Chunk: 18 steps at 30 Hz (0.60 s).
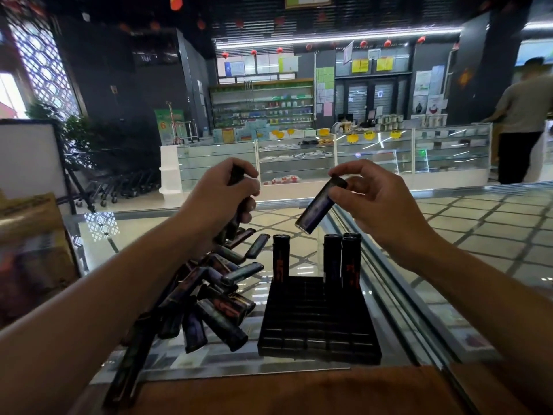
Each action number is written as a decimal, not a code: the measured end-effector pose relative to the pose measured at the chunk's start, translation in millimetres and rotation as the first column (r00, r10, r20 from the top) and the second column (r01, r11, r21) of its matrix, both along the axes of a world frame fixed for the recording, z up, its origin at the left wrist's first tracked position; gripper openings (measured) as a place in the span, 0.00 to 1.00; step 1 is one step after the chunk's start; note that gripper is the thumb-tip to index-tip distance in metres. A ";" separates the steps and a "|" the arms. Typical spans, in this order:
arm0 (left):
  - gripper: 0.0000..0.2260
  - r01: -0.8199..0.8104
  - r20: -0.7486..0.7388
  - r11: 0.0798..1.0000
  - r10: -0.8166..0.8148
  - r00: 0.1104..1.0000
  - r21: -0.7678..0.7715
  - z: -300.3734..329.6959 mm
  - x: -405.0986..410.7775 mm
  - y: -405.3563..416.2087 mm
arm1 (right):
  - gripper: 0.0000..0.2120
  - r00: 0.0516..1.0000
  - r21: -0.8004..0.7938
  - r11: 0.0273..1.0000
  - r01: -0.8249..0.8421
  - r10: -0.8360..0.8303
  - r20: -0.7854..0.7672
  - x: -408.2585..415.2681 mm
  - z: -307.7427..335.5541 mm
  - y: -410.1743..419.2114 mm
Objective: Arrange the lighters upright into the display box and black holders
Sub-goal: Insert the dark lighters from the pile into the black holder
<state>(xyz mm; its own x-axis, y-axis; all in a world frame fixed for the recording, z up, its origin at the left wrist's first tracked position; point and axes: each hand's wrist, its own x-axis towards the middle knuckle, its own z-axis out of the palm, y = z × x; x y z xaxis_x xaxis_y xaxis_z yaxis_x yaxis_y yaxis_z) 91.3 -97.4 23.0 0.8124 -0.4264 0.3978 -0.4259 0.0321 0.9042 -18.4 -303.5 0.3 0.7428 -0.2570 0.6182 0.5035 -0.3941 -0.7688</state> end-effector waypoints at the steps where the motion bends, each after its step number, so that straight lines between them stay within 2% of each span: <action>1: 0.04 0.020 0.024 0.999 -0.021 0.999 0.025 0.1 -13.4 3.5 | 0.10 1.000 -0.003 1.000 -0.014 0.014 0.003 -1.6 0.9 2.5; 5: 0.07 0.040 0.235 0.985 -0.079 0.969 0.165 -15.9 -53.5 9.5 | 0.10 0.998 -0.042 0.997 -0.068 0.068 0.001 -8.3 2.3 13.2; 8: 0.11 0.023 0.333 0.962 -0.116 0.936 0.271 -26.2 -65.0 9.6 | 0.10 0.993 -0.073 0.990 -0.117 0.116 -0.022 -17.7 4.5 21.0; 12: 0.14 -0.081 0.434 0.953 -0.057 0.899 0.293 -32.0 -67.1 13.2 | 0.09 0.985 0.019 0.985 -0.173 0.174 -0.022 -24.8 4.7 29.1; 15: 0.12 -0.158 0.566 0.942 -0.040 0.823 0.297 -36.8 -65.9 15.5 | 0.07 0.974 0.085 0.970 -0.226 0.228 -0.011 -25.0 4.9 35.9; 18: 0.08 -0.115 0.563 0.963 -0.044 0.825 0.243 -39.5 -68.5 14.2 | 0.12 0.969 0.073 0.966 -0.247 0.248 -0.009 -27.9 8.0 36.6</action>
